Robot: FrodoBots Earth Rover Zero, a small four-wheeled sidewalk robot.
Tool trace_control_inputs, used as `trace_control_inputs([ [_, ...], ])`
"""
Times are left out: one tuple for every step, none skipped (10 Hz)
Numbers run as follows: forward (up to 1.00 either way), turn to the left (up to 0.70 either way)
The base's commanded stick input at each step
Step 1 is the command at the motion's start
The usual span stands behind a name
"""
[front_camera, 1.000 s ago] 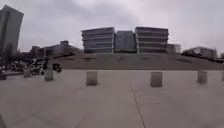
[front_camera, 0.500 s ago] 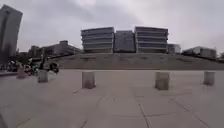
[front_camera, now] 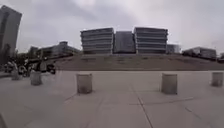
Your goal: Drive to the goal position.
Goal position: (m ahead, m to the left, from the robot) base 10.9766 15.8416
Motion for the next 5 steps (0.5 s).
trace_control_inputs([
  [0.70, 0.02],
  [0.70, 0.02],
  [0.70, 0.04],
  [0.70, 0.14],
  [0.70, 0.15],
])
